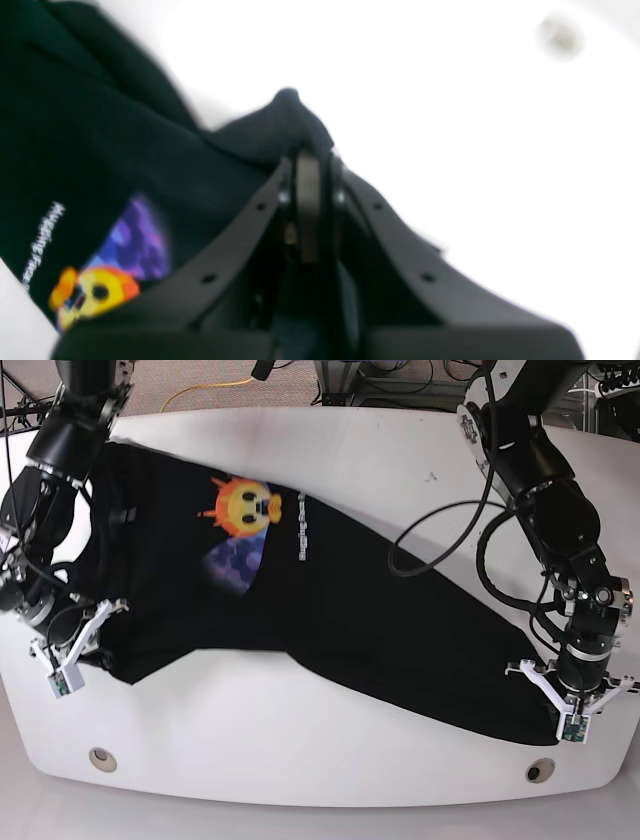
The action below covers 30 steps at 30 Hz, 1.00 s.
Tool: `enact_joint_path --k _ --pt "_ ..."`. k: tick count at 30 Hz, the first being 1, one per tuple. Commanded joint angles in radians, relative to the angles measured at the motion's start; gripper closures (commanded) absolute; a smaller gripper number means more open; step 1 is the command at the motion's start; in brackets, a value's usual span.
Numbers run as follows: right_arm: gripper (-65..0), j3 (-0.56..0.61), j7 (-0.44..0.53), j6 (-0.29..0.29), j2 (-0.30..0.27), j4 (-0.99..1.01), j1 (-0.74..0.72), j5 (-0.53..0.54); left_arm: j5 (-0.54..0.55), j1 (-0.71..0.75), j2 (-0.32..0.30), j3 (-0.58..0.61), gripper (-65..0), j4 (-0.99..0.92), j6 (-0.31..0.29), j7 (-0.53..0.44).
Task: Fold the T-shirt properly
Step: 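Pull the shirt edge toward the robot with both grippers, flipping it over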
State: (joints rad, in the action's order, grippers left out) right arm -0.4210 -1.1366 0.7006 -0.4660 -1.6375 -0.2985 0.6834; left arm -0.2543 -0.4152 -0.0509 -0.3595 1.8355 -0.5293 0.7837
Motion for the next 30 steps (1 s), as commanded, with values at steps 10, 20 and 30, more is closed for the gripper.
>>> enact_joint_path --k 10,20,30 --pt "0.0 0.253 0.016 -0.002 -0.149 0.122 -0.419 0.005 0.006 -0.32 -0.062 0.0 -2.1 -0.012 0.045 -0.028" --pt "0.0 0.502 0.01 -0.002 -0.218 0.21 -0.871 0.008 0.01 -0.664 -0.106 0.02 -1.8 -0.116 0.045 0.01" --pt "0.0 0.569 -0.047 -0.002 -0.257 0.179 -1.007 0.017 0.011 -0.81 -0.142 0.041 -2.1 -0.04 0.045 0.119"
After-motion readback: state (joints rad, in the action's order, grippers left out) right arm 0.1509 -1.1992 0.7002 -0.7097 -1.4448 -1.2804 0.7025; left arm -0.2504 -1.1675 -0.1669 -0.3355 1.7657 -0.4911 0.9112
